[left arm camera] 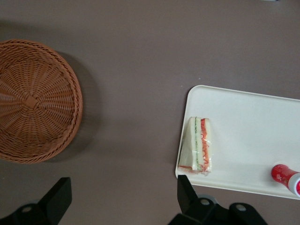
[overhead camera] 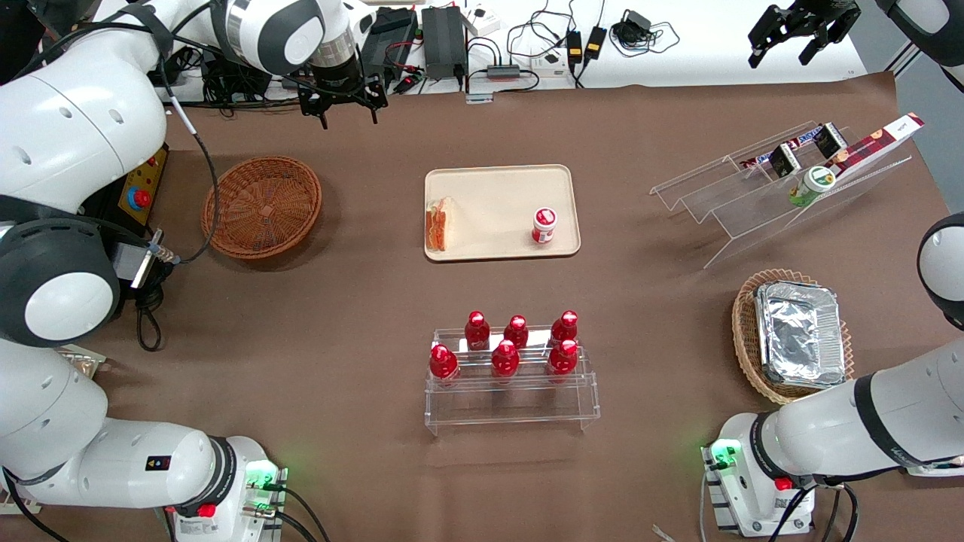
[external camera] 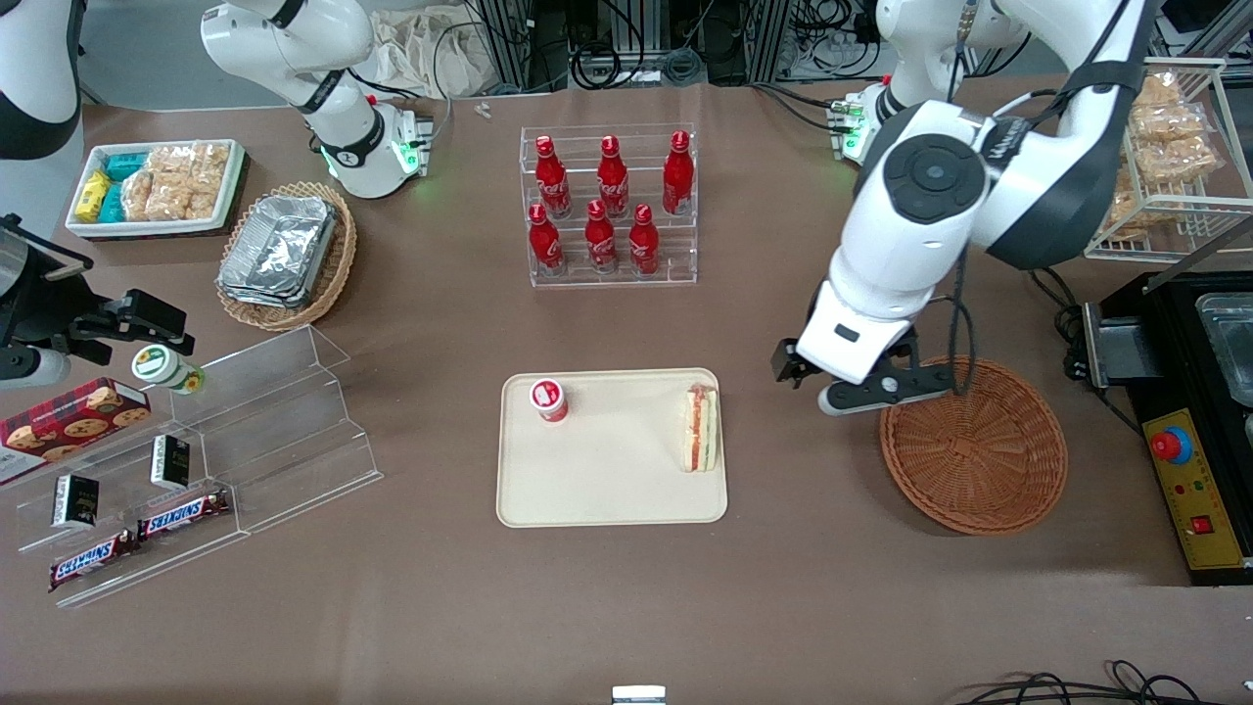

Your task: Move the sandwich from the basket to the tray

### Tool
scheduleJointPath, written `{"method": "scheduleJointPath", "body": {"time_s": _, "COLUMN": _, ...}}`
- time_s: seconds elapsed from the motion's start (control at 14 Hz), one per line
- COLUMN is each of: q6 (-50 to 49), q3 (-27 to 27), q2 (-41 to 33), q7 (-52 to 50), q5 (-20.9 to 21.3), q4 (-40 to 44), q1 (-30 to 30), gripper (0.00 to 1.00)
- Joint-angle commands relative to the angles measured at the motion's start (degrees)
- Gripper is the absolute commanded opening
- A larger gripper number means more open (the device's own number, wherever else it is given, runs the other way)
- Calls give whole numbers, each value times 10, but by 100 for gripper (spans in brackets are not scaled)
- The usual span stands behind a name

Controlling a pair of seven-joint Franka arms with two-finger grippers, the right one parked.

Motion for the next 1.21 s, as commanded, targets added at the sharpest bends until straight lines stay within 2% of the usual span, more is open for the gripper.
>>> {"method": "scheduleJointPath", "body": {"time_s": 0.0, "q6": -27, "q3": -1, "q2": -22, "q7": 25, "q5": -18, "q4": -6, "q1": 9, "gripper": 100}}
{"method": "scheduleJointPath", "body": {"time_s": 0.07, "q6": -42, "q3": 3, "q2": -40, "q7": 39, "q5": -38, "q4": -5, "q1": 11, "gripper": 100}}
{"method": "scheduleJointPath", "body": {"time_s": 0.29, "q6": -114, "q3": 98, "q2": -96, "q7": 169, "q5": -108, "q4": -8, "q1": -4, "gripper": 100}}
{"method": "scheduleJointPath", "body": {"time_s": 0.36, "q6": -152, "q3": 121, "q2": -112, "q7": 214, "q5": -116, "q4": -10, "q1": -5, "gripper": 100}}
{"method": "scheduleJointPath", "body": {"time_s": 0.5, "q6": -201, "q3": 138, "q2": -134, "q7": 265, "q5": -115, "q4": -12, "q1": 6, "gripper": 100}}
{"method": "scheduleJointPath", "body": {"time_s": 0.64, "q6": -233, "q3": 180, "q2": -156, "q7": 291, "q5": -113, "q4": -15, "q1": 7, "gripper": 100}}
{"method": "scheduleJointPath", "body": {"time_s": 0.86, "q6": -236, "q3": 230, "q2": -172, "q7": 310, "q5": -107, "q4": -22, "q1": 5, "gripper": 100}}
{"method": "scheduleJointPath", "body": {"time_s": 1.14, "q6": -232, "q3": 231, "q2": -148, "q7": 331, "q5": -105, "q4": -11, "q1": 6, "gripper": 100}}
